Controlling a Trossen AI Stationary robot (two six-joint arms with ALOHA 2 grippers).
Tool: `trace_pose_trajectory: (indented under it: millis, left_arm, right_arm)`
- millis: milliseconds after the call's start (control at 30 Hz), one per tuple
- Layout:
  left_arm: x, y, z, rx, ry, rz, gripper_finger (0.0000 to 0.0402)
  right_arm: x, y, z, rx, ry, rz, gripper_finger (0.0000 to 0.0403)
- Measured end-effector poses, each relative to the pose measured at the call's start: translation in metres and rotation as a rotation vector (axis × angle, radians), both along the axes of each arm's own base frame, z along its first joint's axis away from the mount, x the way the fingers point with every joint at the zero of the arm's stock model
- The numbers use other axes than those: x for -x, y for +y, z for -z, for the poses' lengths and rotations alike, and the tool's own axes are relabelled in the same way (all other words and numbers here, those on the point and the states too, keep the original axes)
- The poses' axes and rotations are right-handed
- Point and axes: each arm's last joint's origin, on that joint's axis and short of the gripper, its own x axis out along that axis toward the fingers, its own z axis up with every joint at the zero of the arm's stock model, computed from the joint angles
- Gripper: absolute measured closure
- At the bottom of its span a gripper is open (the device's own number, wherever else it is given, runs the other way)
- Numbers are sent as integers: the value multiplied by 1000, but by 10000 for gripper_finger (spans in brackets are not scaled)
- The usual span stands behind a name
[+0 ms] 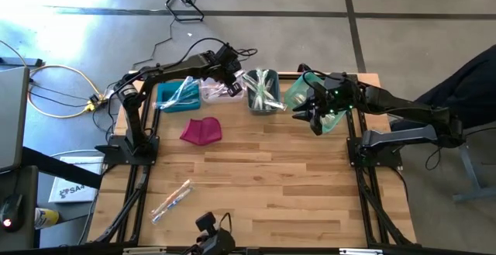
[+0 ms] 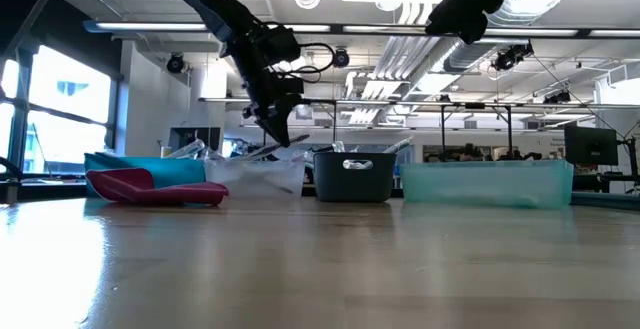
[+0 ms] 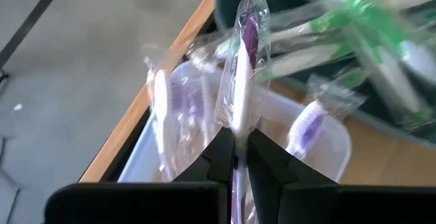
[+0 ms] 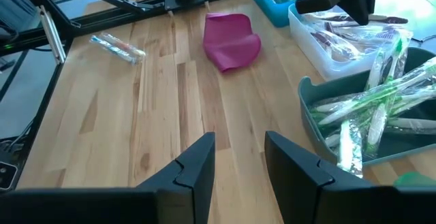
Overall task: Pick & Place Toothbrushes
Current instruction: Put the violet toothbrush into the white bin
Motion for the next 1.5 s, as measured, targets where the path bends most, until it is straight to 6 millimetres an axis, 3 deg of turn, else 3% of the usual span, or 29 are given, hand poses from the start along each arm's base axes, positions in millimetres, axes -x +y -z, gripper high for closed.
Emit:
trace_pose_trajectory:
  millis: [367,600,1033,1500]
  left_arm:
    - [6,-4,19,31,43,-53,376]
    - [9,-5,27,42,46,-87,321]
    - [4,-1,23,-28,2,-104,230]
    - [6,-2,20,-39,17,-83,224]
  right_arm:
    - [0,0,0,0,0,0,282]
    - [0,0,0,0,0,0,282]
    - [0,0,0,0,0,0,282]
    - [0,-3,0,46,18,86,282]
